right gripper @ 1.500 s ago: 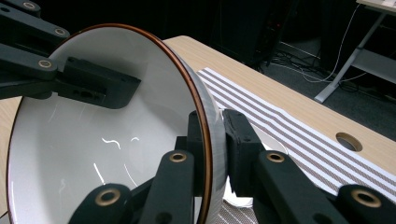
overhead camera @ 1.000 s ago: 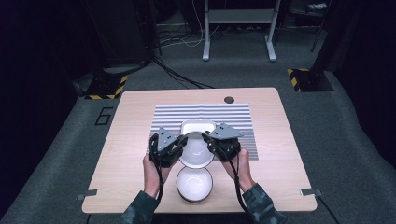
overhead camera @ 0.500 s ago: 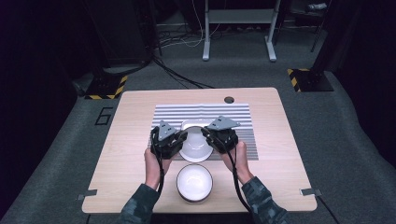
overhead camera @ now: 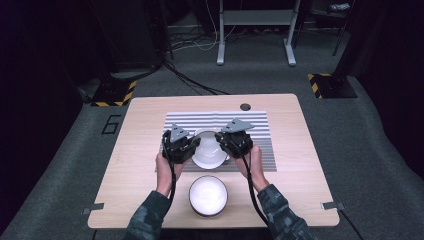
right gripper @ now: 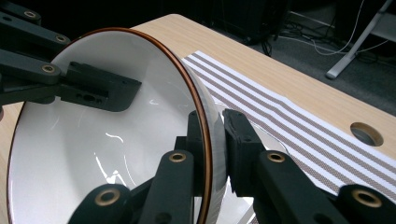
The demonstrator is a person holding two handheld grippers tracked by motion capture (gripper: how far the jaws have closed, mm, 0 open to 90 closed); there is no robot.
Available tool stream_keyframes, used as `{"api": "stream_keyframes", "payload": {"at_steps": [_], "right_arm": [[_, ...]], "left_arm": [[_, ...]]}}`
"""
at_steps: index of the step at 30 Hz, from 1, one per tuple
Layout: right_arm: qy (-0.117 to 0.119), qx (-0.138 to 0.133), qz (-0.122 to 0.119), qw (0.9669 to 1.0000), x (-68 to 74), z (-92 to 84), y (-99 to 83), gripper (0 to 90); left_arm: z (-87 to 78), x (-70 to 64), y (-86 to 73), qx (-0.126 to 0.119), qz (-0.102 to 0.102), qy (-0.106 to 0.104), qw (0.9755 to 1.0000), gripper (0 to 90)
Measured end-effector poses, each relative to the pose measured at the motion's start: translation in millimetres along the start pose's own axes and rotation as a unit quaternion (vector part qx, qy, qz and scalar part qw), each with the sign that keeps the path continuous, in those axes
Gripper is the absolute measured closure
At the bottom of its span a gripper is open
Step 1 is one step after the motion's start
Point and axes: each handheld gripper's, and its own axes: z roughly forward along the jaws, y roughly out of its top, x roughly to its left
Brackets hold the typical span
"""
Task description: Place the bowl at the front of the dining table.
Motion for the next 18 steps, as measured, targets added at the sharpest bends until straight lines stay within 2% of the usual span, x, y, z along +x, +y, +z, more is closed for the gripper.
{"api": "stream_keyframes", "payload": {"at_steps": [10, 15, 18], "right_arm": [[0.004, 0.015, 0.012, 0.9998, -8.2, 12.9, -0.8, 81.2], [0.003, 0.013, 0.009, 0.9999, -9.7, 16.3, 0.1, 81.2], [0.002, 0.015, 0.015, 0.9998, -9.8, 19.3, 1.1, 81.3]], "left_arm": [[13.1, 9.2, 0.6, 0.014, -0.004, -0.008, 0.9999, 80.8], [15.3, 12.9, 1.3, 0.016, -0.004, -0.009, 0.9998, 80.8], [17.0, 15.7, 1.9, 0.017, -0.004, -0.01, 0.9998, 80.9]]}}
